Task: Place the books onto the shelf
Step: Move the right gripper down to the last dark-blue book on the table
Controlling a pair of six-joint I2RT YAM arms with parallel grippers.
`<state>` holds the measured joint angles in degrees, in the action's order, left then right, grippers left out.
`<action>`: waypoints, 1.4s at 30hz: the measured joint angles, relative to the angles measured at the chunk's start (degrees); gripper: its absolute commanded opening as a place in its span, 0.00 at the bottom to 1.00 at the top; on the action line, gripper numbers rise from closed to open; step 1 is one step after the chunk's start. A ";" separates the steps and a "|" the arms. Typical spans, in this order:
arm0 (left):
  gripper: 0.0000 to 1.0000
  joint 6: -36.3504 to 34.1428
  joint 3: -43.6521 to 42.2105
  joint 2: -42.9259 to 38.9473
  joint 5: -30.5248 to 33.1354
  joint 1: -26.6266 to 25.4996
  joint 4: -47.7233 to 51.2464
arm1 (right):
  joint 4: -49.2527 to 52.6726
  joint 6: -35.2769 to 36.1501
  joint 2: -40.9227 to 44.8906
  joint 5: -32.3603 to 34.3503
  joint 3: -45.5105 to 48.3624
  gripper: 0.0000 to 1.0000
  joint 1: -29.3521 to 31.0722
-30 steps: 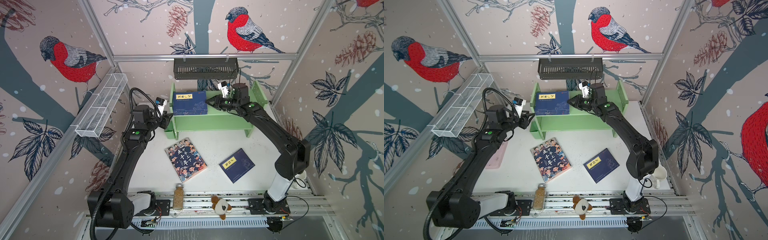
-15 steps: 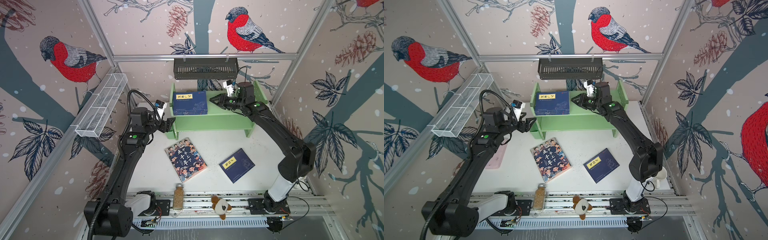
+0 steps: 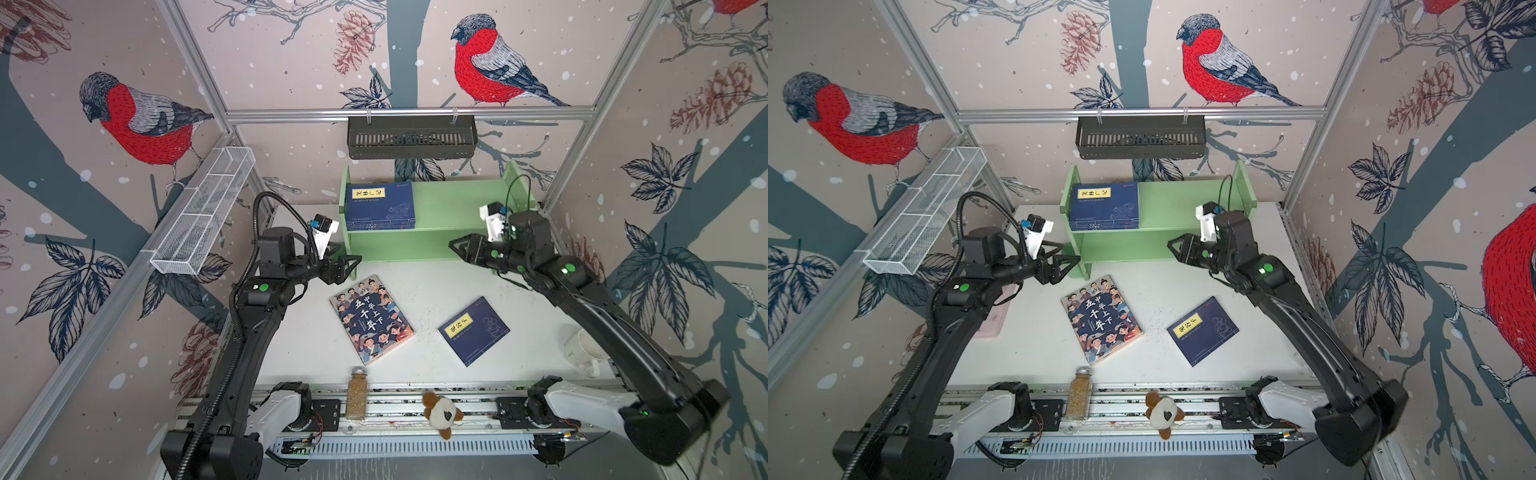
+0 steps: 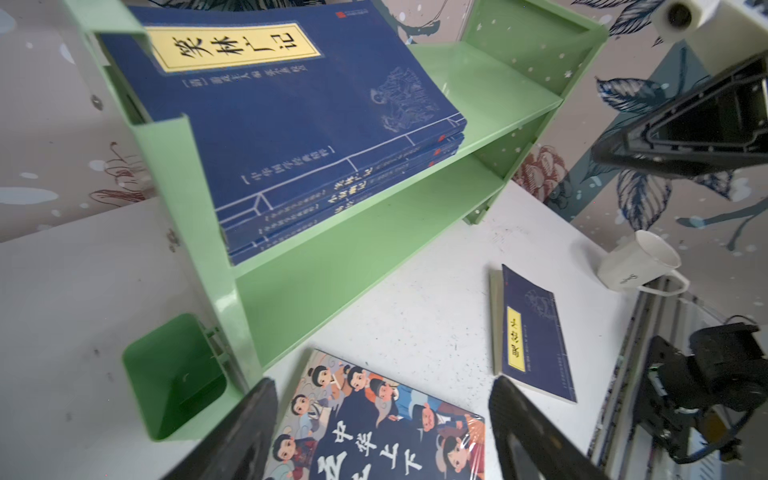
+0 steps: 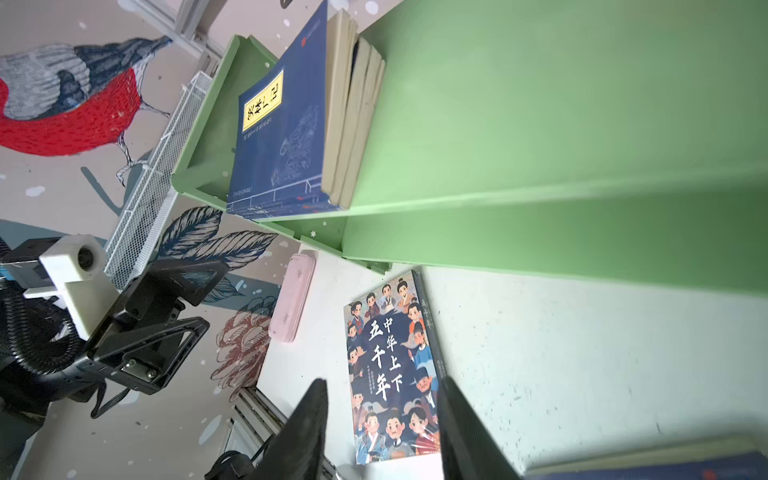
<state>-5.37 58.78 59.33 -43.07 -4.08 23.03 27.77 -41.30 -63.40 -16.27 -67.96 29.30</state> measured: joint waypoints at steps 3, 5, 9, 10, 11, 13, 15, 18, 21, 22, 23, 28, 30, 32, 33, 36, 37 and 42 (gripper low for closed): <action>0.81 2.62 -1.29 -0.44 -2.80 -0.13 -0.26 | 0.79 -4.04 5.73 3.06 8.15 0.47 1.64; 0.81 4.22 -2.36 -1.03 -4.59 -0.20 -1.66 | 1.95 -6.43 8.31 3.67 12.72 0.48 3.23; 0.82 8.48 -4.04 -2.14 -7.08 -0.48 -4.24 | 3.13 -11.43 11.47 7.67 18.91 0.52 5.79; 0.83 9.18 -4.15 -2.34 -7.61 -0.55 -4.72 | 3.50 -12.70 11.89 8.94 20.02 0.52 6.14; 0.83 9.88 -4.22 -2.45 -7.87 -0.55 -5.14 | 3.91 -13.66 12.24 9.86 20.96 0.53 6.34; 0.83 10.54 -4.35 -2.69 -8.37 -0.59 -5.84 | 4.15 -16.33 13.46 11.67 23.52 0.54 6.58; 0.83 11.43 -4.81 -2.89 -9.16 -0.61 -6.32 | 4.79 -18.93 14.56 12.68 26.23 0.54 6.67; 0.83 12.81 -6.36 -3.06 -9.42 -0.92 -7.43 | 6.23 -22.62 16.06 13.46 30.23 0.55 6.67; 0.83 14.05 -8.13 -3.04 -9.42 -1.09 -8.35 | 7.39 -26.25 18.14 13.66 33.53 0.56 6.25; 0.83 14.32 -8.68 -3.02 -9.53 -1.14 -8.66 | 7.52 -27.06 18.75 13.79 34.47 0.57 5.99; 0.83 14.32 -9.09 -2.95 -9.79 -1.18 -8.74 | 7.54 -28.06 19.21 13.81 35.36 0.57 5.66; 0.83 15.32 -11.76 -2.86 -11.63 -1.27 -10.71 | 5.73 -31.15 19.98 11.93 41.75 0.57 2.45; 0.83 15.91 -12.61 -2.75 -12.22 -1.31 -10.82 | 4.66 -32.72 19.98 10.16 43.95 0.57 2.27; 0.83 16.79 -13.29 -2.51 -12.37 -1.31 -11.10 | 4.26 -33.92 19.98 8.61 45.40 0.57 2.14; 0.83 17.55 -13.62 -2.36 -12.37 -1.31 -11.32 | 4.07 -34.34 19.98 8.41 45.88 0.57 2.10; 0.82 20.35 -14.99 -1.46 -12.39 -1.31 -13.42 | 1.55 -35.76 19.89 6.80 47.71 0.57 1.95; 0.82 21.53 -15.47 -1.01 -12.39 -1.31 -13.99 | 0.70 -36.79 19.80 6.19 48.52 0.56 1.88; 0.81 26.14 -16.13 1.33 -12.33 -1.31 -16.11 | -2.49 -38.80 19.63 4.48 50.40 0.56 1.90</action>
<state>20.78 42.65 60.66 -55.40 -5.39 6.92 25.28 -80.09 -43.77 -11.79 -17.56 31.20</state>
